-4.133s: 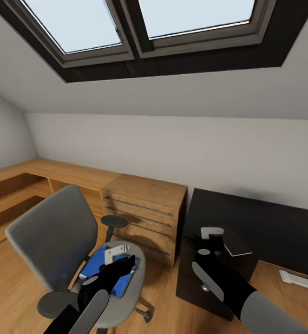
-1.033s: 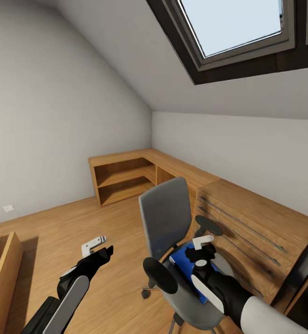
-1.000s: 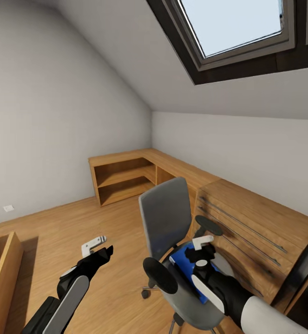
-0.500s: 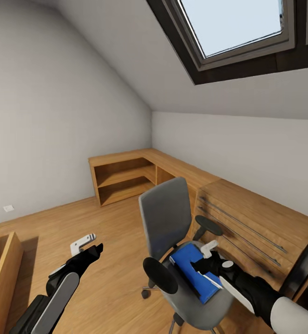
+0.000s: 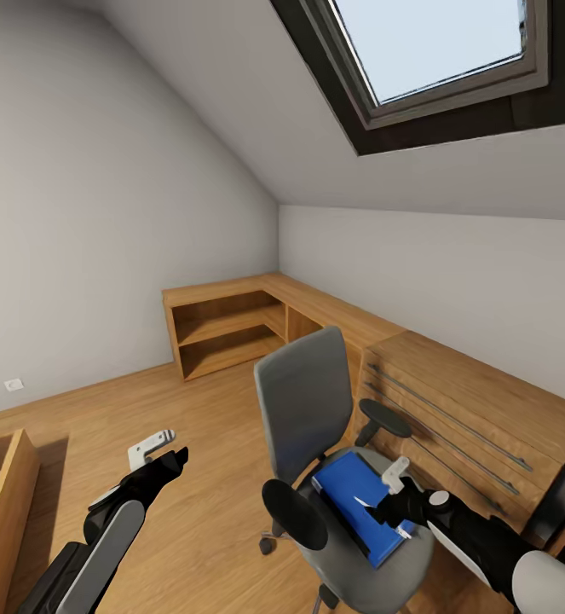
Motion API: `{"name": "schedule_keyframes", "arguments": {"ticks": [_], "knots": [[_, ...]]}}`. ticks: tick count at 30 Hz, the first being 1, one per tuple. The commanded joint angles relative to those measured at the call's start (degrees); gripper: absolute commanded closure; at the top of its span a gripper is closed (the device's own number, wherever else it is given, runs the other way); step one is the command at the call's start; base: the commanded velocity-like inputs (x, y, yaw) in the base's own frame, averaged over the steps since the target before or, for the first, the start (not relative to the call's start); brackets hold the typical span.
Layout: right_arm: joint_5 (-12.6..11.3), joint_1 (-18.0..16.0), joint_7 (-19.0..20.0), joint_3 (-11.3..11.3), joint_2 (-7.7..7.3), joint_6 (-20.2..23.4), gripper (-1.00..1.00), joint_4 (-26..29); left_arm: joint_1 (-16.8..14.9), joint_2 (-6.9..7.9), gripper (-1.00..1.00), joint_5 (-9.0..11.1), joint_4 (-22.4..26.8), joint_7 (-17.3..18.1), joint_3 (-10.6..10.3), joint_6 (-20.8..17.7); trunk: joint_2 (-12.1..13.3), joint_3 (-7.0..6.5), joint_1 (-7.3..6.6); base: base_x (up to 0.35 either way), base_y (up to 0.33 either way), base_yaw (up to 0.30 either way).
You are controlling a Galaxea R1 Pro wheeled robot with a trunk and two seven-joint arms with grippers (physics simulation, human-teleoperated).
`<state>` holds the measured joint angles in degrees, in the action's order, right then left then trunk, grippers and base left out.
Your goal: In the bedroom, organize the workspace by keeping the computer under the desk, ensuring the monitor is on the desk, placing the keyboard on the desk next to the monitor, placing the mouse on the desk next to the keyboard, moving the folder from the swivel chair onto the desk next to the mouse, stacking the notebook on top of the folder with the pen on top of the notebook, and positioning the swivel chair next to the desk.
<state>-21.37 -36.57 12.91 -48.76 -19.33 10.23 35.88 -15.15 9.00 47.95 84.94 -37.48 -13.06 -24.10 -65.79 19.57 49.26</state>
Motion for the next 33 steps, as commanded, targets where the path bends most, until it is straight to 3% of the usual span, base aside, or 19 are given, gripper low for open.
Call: {"name": "schedule_keyframes", "arguments": {"ticks": [1, 16, 30, 33], "knots": [[-0.4, -0.1, 0.0, -0.3, -0.18, 0.1, -1.0, -0.1, -0.1, 0.05, -1.0, 0.4, 0.1, -0.5, -0.1, -0.1, 0.0, 0.07, 0.03, 0.264, 0.0, 0.0], [-0.3, -0.1, 0.0, -0.2, 0.0, -0.3, -1.0, -4.3, -0.1, 0.06, -1.0, 0.4, 0.1, -0.5, -0.1, 0.0, 0.0, 0.07, 0.03, 0.151, 0.0, 0.0], [-0.1, -0.1, 0.0, -0.3, 0.03, -0.4, -1.0, -7.1, -0.1, -0.18, -1.0, 0.5, 2.0, -0.6, 0.2, 0.2, 0.0, 0.07, 0.03, 0.024, 0.0, 0.0], [-0.1, -0.2, 0.0, -0.3, 0.03, -0.5, -1.0, -7.5, -0.1, -0.28, -1.0, 0.5, 2.4, -0.6, 0.2, 0.2, -1.2, 0.61, 0.69, 0.002, 0.0, 0.0]]}}
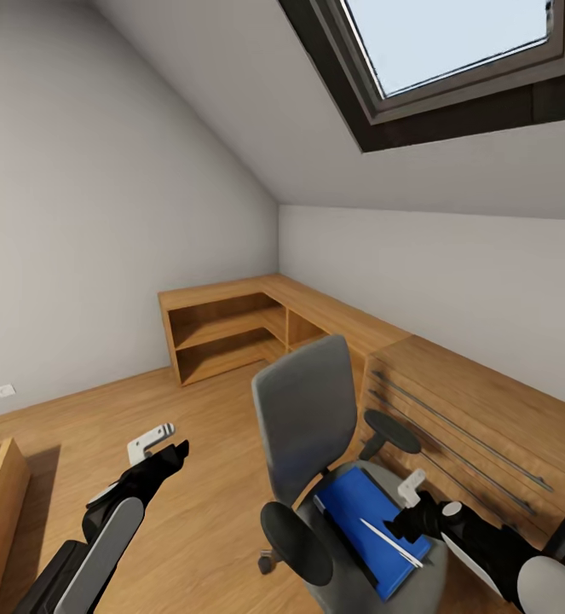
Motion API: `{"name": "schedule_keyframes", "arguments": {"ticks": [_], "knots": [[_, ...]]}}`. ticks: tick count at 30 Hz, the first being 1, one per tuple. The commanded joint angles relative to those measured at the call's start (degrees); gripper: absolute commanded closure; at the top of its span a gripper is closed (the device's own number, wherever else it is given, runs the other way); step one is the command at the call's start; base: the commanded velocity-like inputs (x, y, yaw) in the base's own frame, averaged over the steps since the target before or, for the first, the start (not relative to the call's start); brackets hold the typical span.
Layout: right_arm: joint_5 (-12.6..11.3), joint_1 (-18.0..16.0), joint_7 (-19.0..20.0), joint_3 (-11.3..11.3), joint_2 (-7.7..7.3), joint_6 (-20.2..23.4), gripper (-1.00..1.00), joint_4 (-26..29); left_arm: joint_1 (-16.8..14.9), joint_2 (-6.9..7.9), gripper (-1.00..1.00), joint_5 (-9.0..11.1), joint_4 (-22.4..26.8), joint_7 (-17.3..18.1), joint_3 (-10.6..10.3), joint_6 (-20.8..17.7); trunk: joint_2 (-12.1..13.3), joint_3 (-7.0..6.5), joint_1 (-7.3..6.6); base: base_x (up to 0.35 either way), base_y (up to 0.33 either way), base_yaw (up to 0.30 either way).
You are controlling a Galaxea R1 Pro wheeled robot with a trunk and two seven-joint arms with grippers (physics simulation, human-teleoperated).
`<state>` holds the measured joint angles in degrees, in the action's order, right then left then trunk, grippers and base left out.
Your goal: In the bedroom, organize the workspace by keeping the computer under the desk, ensuring the monitor is on the desk, placing the keyboard on the desk next to the monitor, placing the mouse on the desk next to the keyboard, moving the folder from the swivel chair onto the desk next to the mouse, stacking the notebook on top of the folder with the pen on top of the notebook, and positioning the swivel chair next to the desk.
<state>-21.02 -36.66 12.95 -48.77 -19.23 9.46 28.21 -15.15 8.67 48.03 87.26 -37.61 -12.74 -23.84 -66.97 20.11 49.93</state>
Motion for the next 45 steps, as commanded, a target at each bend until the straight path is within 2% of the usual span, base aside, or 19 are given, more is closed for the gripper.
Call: {"name": "schedule_keyframes", "arguments": {"ticks": [1, 17, 36, 45], "knots": [[-0.4, -0.1, 0.0, -0.3, -0.06, 0.3, -1.0, 0.0, -0.1, 0.03, -1.0, 0.4, 0.2, -0.5, -0.1, -0.1, -0.5, 0.26, 0.23, 0.001, 0.0, 0.0], [-0.4, -0.1, 0.0, -0.3, 0.07, 0.4, -1.0, -0.6, -0.1, -0.05, -1.0, 0.4, 0.5, -0.7, -0.1, 0.0, -6.9, 3.13, 3.75, 0.0, 0.0, 0.0], [1.2, -0.1, 0.1, -0.4, 0.07, 0.6, -1.0, -0.7, -0.1, -0.13, -1.0, 0.3, 0.5, -0.9, -0.2, 0.0, -14.5, 6.54, 7.92, 0.0, 0.0, 0.0], [1.2, -0.1, 2.2, -0.4, -0.22, 0.7, -1.0, -0.9, -0.1, -0.14, -1.0, 0.4, 0.4, -0.9, -0.2, 0.0, -18.1, 8.16, 9.9, 0.0, 0.0, 0.0]]}}
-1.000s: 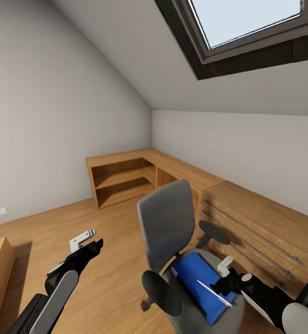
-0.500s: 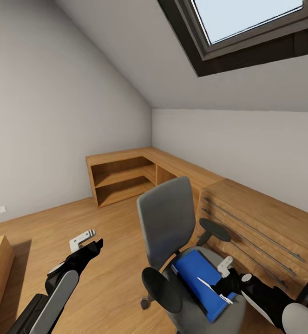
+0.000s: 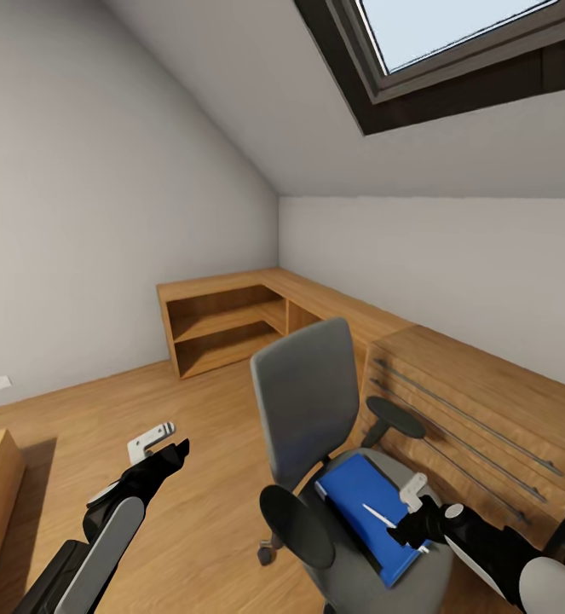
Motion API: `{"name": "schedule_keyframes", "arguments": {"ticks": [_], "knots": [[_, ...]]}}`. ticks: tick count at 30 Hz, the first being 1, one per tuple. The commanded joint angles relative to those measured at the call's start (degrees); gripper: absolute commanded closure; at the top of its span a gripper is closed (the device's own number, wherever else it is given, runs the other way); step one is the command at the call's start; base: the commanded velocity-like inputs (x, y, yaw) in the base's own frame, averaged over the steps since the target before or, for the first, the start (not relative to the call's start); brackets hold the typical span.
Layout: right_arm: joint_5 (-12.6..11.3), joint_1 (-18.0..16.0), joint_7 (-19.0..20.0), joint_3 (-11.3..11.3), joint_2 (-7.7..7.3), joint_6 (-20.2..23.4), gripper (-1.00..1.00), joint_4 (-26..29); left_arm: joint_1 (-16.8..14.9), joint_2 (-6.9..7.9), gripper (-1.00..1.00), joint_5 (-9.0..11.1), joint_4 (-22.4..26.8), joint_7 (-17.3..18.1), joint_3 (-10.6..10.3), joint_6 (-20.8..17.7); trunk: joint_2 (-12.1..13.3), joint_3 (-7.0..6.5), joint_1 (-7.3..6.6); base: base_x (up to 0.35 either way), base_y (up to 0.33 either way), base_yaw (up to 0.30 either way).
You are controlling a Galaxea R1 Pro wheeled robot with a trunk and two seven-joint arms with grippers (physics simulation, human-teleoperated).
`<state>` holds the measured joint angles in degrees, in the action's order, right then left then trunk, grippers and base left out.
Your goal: In the bedroom, organize the workspace by keeping the computer under the desk, ensuring the monitor is on the desk, placing the keyboard on the desk next to the monitor, placing the mouse on the desk next to the keyboard, moving the folder from the swivel chair onto the desk next to the mouse, stacking the notebook on top of the folder with the pen on top of the notebook, and positioning the swivel chair next to the desk.
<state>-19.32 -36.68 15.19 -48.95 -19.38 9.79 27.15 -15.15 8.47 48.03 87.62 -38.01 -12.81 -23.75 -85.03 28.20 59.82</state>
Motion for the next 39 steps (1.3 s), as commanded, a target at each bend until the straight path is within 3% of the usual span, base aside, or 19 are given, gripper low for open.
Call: {"name": "schedule_keyframes", "arguments": {"ticks": [1, 5, 18, 26, 39], "knots": [[-0.5, -0.1, 0.1, -0.3, -0.06, 0.3, -1.0, 0.0, -0.1, 0.05, -1.0, 0.4, 0.1, -0.5, -0.1, -0.1, -0.5, 0.25, 0.23, 0.0, 0.0, 0.0], [-0.4, -0.1, 0.4, -0.3, -0.05, 0.3, -1.0, -1.1, -0.1, 0.05, -1.0, 0.4, 0.0, -0.5, -0.1, -0.1, -2.1, 0.97, 1.1, 0.0, 0.0, 0.0], [-0.5, -0.1, 2.9, -0.3, -0.25, 0.0, -1.0, -2.1, -0.1, 0.05, -1.0, 0.4, 0.0, -0.5, -0.2, -0.1, -2.1, 0.97, 1.1, 0.0, 0.0, 0.0], [-0.5, -0.1, 3.9, -0.3, -1.21, -1.7, -1.0, -2.2, -0.1, 0.05, -1.0, 0.4, 0.0, -0.5, -0.2, -0.1, -2.1, 0.97, 1.1, 0.0, 0.0, 0.0], [-0.5, -0.1, 10.1, -0.1, -3.62, -7.2, -1.0, -3.5, -0.1, -0.02, -1.0, 0.5, 0.0, -0.5, -0.3, -0.1, -2.1, 0.97, 1.1, 0.0, 0.0, 0.0]]}}
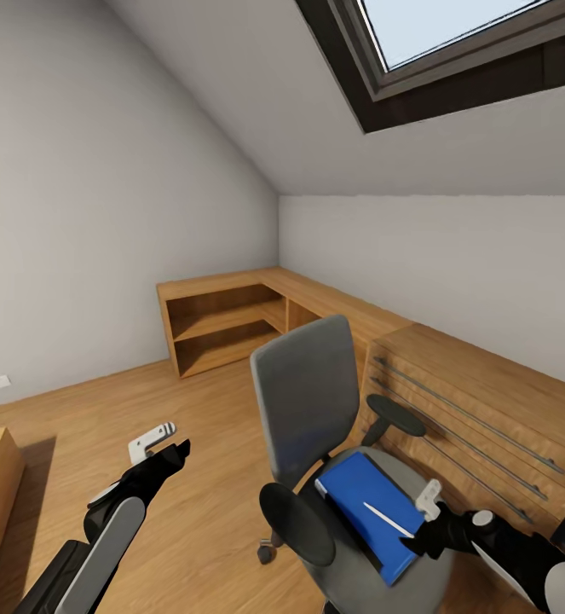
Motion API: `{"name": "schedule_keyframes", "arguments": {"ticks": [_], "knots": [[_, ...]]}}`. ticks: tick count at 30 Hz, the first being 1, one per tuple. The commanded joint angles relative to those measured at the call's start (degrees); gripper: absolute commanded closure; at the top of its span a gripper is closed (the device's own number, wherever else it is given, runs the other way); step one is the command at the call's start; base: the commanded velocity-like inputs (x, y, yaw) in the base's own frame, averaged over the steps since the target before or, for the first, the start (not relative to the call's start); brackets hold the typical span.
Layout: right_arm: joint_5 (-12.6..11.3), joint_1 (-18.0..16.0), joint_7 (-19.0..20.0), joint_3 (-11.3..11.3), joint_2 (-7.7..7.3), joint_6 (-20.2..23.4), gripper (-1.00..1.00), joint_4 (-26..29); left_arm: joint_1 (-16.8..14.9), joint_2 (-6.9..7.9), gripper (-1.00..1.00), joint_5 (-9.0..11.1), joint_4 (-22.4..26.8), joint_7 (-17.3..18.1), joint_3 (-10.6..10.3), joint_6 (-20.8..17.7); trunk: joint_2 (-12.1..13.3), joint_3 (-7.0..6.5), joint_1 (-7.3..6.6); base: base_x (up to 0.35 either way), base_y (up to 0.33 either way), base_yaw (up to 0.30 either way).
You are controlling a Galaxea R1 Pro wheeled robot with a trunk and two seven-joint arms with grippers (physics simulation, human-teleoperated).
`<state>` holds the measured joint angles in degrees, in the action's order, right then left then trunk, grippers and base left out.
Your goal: In the bedroom, organize the workspace by keeping the computer under the desk, ensuring the monitor is on the desk, placing the keyboard on the desk next to the monitor, placing the mouse on the desk next to the keyboard, moving the folder from the swivel chair onto the desk next to the mouse, stacking the notebook on top of the folder with the pen on top of the notebook, and positioning the swivel chair next to the desk.
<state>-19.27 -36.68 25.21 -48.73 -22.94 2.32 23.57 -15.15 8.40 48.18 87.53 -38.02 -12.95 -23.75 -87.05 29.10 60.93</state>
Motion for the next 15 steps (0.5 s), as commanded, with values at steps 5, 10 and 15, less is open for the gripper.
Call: {"name": "schedule_keyframes", "arguments": {"ticks": [5, 10, 15], "knots": [[-0.6, -0.1, 0.4, -0.3, -0.24, -0.5, -1.0, -0.6, -0.1, 0.04, -1.0, 0.4, 0.1, -0.5, -0.1, -0.1, 0.0, 0.06, 0.0, 0.0, 0.0, 0.0], [-0.7, -0.1, 0.6, -0.2, -0.26, -0.8, -1.0, -0.9, -0.1, 0.04, -1.0, 0.3, 0.0, -0.5, -0.1, -0.1, 0.0, 0.06, 0.0, 0.0, 0.0, 0.0], [-0.7, -0.1, 0.6, -0.2, -0.26, -0.9, -1.0, -0.9, -0.1, 0.04, -1.0, 0.3, 0.0, -0.5, -0.1, -0.1, 0.0, 0.06, 0.0, 0.0, 0.0, 0.0]]}}
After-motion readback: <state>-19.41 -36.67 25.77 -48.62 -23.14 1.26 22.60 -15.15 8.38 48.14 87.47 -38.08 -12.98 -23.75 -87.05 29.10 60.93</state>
